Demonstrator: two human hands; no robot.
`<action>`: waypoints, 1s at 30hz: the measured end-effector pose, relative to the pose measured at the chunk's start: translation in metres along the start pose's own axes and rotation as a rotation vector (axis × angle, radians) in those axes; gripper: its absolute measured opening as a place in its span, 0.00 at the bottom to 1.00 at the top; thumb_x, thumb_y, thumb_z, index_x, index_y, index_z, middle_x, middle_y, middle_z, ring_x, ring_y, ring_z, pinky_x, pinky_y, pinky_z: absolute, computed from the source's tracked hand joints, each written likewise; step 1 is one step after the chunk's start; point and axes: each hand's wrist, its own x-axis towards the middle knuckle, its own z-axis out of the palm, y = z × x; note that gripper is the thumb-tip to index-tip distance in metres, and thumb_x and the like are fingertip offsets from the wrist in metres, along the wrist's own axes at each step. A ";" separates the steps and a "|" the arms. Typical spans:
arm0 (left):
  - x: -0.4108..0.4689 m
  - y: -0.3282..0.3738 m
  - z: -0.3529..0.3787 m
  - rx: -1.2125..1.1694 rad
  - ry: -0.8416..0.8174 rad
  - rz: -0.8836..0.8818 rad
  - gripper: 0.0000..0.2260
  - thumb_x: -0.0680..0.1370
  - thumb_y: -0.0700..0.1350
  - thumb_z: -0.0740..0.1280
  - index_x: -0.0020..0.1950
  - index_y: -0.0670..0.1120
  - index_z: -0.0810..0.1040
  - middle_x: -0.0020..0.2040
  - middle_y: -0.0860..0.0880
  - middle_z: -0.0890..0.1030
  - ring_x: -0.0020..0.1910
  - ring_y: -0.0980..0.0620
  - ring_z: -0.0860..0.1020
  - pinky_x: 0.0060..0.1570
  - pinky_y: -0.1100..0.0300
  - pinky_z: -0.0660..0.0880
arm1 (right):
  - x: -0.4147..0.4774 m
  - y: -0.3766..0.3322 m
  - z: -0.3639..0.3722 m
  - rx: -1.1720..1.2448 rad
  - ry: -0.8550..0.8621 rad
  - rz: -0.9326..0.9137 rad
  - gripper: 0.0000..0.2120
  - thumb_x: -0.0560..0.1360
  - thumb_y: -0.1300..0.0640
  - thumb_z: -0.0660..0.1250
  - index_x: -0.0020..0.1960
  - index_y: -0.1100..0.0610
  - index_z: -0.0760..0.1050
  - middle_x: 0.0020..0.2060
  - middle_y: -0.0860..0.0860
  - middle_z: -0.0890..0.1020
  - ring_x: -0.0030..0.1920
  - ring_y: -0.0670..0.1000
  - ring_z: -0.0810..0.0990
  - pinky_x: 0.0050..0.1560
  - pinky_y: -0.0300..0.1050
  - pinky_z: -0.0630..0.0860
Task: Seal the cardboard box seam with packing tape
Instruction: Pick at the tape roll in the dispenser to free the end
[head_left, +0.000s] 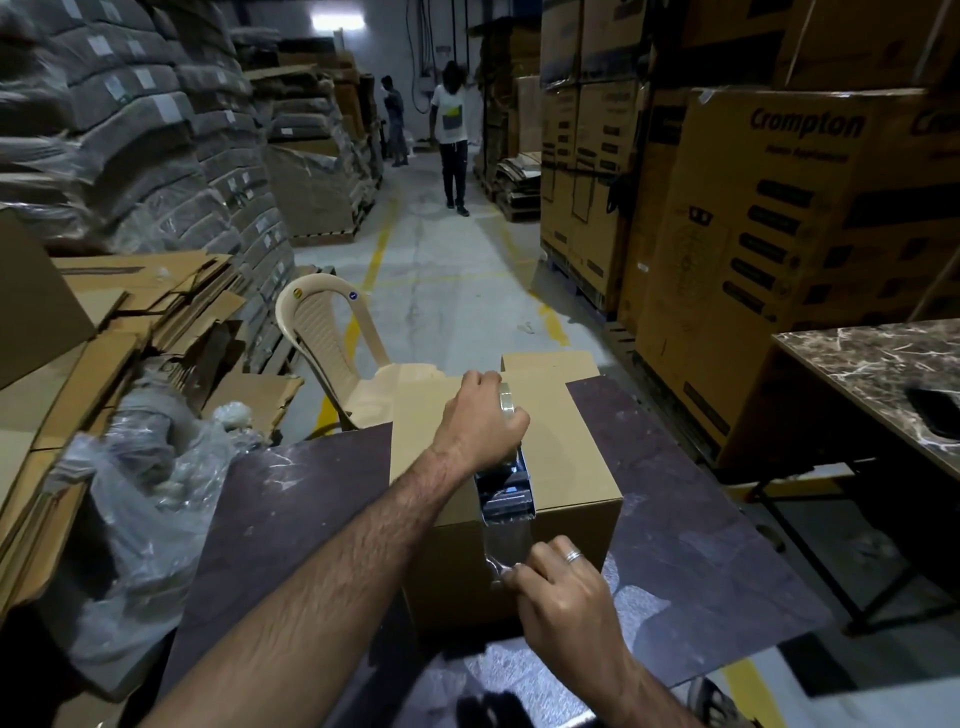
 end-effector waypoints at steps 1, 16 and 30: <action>-0.001 0.000 0.001 0.003 0.018 0.001 0.22 0.76 0.49 0.61 0.68 0.42 0.68 0.62 0.44 0.70 0.58 0.45 0.72 0.56 0.54 0.68 | -0.001 0.001 0.000 -0.010 -0.001 0.001 0.08 0.73 0.62 0.65 0.35 0.56 0.77 0.31 0.50 0.74 0.35 0.47 0.67 0.35 0.36 0.59; 0.009 -0.004 0.005 0.051 0.097 0.117 0.21 0.74 0.50 0.60 0.63 0.41 0.76 0.57 0.43 0.78 0.54 0.45 0.77 0.53 0.54 0.72 | -0.003 -0.002 0.009 -0.062 -0.025 -0.027 0.10 0.75 0.59 0.63 0.36 0.56 0.77 0.32 0.48 0.76 0.34 0.47 0.70 0.32 0.38 0.65; 0.019 -0.004 0.005 0.089 0.041 0.113 0.19 0.74 0.50 0.60 0.57 0.40 0.79 0.54 0.42 0.79 0.52 0.44 0.77 0.53 0.52 0.73 | -0.004 -0.001 0.009 -0.059 -0.110 -0.037 0.11 0.75 0.58 0.60 0.38 0.55 0.79 0.33 0.48 0.78 0.35 0.46 0.72 0.33 0.38 0.71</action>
